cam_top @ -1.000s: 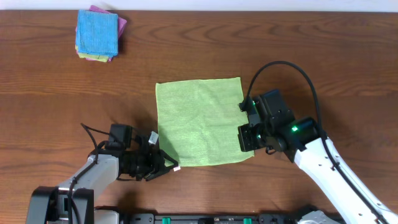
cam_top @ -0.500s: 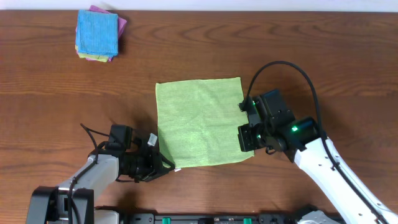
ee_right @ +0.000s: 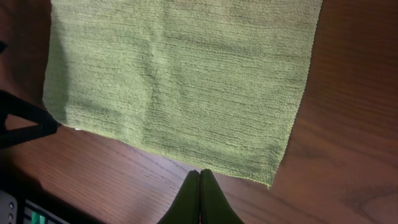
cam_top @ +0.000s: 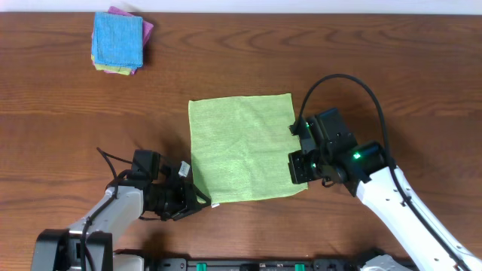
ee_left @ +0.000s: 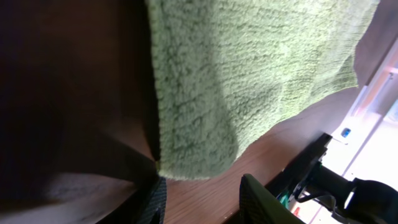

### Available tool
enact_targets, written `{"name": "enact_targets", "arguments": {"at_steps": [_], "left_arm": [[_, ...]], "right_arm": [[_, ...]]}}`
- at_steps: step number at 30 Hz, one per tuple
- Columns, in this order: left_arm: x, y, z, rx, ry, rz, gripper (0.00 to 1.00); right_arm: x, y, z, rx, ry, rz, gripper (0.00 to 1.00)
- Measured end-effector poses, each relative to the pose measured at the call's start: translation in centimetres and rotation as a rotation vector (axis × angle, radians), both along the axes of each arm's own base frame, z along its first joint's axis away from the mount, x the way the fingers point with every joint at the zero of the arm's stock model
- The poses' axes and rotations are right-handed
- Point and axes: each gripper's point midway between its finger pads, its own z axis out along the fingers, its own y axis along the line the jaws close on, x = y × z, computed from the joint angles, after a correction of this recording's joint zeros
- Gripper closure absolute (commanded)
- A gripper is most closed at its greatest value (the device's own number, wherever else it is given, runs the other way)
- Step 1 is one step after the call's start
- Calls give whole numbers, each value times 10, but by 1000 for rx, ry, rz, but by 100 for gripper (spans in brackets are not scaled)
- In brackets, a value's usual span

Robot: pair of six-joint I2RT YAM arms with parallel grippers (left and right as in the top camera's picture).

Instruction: Fold the cloth

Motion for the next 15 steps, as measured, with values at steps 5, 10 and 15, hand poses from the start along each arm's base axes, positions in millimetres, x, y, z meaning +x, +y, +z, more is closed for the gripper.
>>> {"name": "enact_targets", "arguments": {"at_steps": [5,10,15], "left_arm": [[5,4,-1,37,4,11,60],[15,10,-1,89,-23,19,59],[23,12,-1,107,-55,28,59]], "right_arm": [[0,0,0,1,-1,0,98],[0,0,0,1,-1,0,99],[0,0,0,1,-1,0,99]]}}
